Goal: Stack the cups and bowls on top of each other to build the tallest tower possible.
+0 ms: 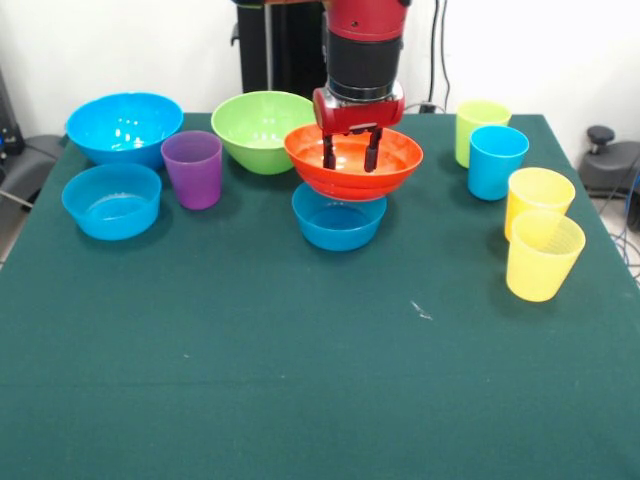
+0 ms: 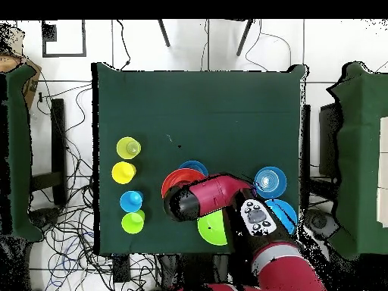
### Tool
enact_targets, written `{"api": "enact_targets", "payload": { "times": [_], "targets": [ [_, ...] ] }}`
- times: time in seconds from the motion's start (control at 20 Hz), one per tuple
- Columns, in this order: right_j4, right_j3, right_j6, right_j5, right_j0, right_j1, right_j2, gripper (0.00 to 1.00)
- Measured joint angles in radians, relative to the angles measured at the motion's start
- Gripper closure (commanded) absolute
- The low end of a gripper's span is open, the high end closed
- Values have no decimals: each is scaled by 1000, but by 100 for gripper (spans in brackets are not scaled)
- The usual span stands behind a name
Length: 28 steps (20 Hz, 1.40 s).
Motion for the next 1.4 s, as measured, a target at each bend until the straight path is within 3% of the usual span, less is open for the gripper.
{"api": "enact_targets", "payload": {
  "times": [1.4],
  "targets": [
    [1, -19, 0, 0, 48, 31, -43, 0]
  ]
}}
